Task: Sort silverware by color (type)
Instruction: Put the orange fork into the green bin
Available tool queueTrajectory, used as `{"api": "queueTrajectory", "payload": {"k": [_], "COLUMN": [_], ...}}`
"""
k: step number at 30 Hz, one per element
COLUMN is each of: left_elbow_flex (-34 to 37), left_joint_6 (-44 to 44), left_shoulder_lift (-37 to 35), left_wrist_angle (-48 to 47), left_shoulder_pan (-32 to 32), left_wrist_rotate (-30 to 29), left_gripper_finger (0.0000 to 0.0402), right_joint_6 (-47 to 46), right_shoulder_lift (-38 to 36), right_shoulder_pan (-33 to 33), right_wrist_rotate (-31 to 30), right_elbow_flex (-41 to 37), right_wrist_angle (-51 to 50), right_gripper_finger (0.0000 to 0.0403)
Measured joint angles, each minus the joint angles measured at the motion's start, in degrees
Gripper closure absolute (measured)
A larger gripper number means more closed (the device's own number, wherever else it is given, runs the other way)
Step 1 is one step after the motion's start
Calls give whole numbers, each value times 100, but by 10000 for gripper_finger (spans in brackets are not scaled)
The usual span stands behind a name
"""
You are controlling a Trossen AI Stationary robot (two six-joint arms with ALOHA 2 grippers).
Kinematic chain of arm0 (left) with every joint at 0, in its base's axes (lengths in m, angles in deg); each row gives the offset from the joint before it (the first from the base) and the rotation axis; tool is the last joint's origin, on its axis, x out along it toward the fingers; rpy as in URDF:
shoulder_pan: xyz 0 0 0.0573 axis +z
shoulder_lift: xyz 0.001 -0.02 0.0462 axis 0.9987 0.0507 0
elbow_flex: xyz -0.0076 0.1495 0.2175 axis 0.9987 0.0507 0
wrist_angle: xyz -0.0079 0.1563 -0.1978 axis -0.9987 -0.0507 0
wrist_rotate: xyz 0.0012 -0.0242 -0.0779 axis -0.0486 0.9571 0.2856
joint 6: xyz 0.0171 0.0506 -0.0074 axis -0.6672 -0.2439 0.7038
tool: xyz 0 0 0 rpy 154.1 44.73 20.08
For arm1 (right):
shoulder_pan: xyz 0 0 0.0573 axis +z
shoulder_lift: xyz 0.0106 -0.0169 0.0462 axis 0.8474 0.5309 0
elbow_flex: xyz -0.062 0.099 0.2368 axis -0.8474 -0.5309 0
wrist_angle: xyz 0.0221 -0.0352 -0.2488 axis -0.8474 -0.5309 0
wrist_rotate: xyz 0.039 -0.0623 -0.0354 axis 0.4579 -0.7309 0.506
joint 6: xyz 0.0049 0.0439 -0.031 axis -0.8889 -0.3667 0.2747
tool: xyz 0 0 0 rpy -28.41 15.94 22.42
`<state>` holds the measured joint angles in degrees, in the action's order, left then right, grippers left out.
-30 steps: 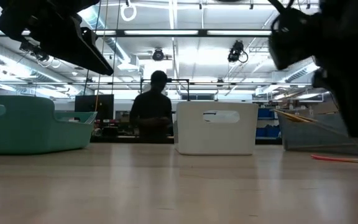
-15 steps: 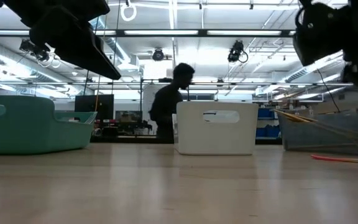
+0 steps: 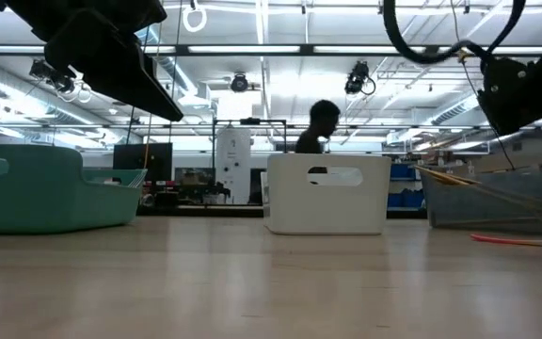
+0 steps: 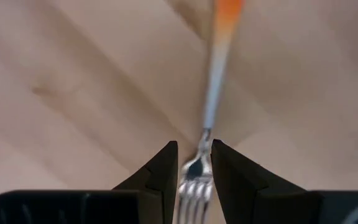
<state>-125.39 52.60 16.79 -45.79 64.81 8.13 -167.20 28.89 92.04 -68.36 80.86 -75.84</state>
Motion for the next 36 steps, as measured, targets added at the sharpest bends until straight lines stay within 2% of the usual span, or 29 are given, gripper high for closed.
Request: {"api": "queueTrajectory", "payload": {"k": [23,27,33,36], "left_elbow_flex": [-4,-4,-4,-4], "left_joint_6": [-83,-91,-100,-107], "left_shoulder_lift": [0,0,0,0], "left_wrist_angle": [-152,-166,-199,-200], "left_shoulder_pan": [0,0,0,0], "left_wrist_rotate": [-2,-2,-2,-2], "left_gripper_finger": [253,253,253,253], "right_joint_6": [-382,-376,-325,-304], "right_shoulder_lift": [460,461,462,450], "right_shoulder_pan": [103,105,105,96], "right_wrist_rotate": [-479,-544,-579,-584], "right_elbow_flex": [44,42,38,43], "right_wrist_angle": [-282,-260,-231,-211], "right_gripper_finger": [301,327,389,392]}}
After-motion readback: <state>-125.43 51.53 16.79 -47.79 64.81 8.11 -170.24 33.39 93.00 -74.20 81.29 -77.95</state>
